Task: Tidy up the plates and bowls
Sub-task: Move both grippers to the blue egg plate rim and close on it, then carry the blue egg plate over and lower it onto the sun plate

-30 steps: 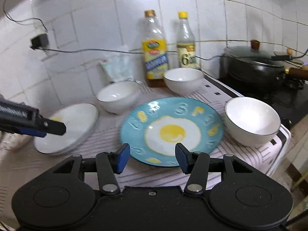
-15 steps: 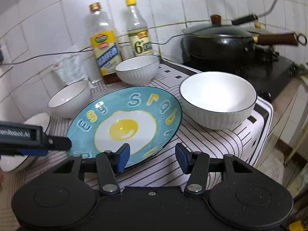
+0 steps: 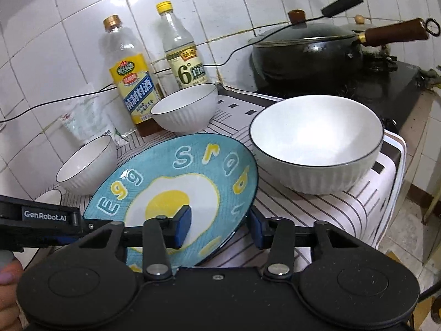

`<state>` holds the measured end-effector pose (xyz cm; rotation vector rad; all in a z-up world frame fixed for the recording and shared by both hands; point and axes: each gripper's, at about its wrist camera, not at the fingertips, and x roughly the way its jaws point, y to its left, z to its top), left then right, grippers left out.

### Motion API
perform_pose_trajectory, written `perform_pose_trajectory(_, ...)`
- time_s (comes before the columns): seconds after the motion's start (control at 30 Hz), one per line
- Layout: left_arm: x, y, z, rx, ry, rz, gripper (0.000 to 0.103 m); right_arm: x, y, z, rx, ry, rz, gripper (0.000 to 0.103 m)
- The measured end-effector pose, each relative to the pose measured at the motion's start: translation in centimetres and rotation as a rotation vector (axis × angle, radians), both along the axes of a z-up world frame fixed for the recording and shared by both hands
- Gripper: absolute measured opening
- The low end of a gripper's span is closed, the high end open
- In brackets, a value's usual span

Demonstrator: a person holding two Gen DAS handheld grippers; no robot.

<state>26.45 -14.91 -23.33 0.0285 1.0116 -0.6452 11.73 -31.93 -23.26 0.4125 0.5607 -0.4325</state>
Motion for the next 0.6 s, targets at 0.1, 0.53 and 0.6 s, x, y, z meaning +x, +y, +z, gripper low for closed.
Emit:
perform_pose_trajectory(0.1, 0.3, 0.1, -0.2, -0.017, 0.014, -0.004, 0.023, 0.1, -0.2, -0.3, -0.002, 0.012, -0.021, 0.035)
perform_pose_trajectory(0.53, 0.5, -0.3, 0.1, 0.01, 0.028, -0.019, 0.021, 0.6, -0.8, 0.5, 0.007, 0.07, 0.035, 0.027)
perform_pose_trajectory(0.6, 0.3, -0.3, 0.5, 0.017, 0.01, -0.038, 0.022, 0.3, -0.8, 1.0, 0.014, 0.065, 0.054, 0.026)
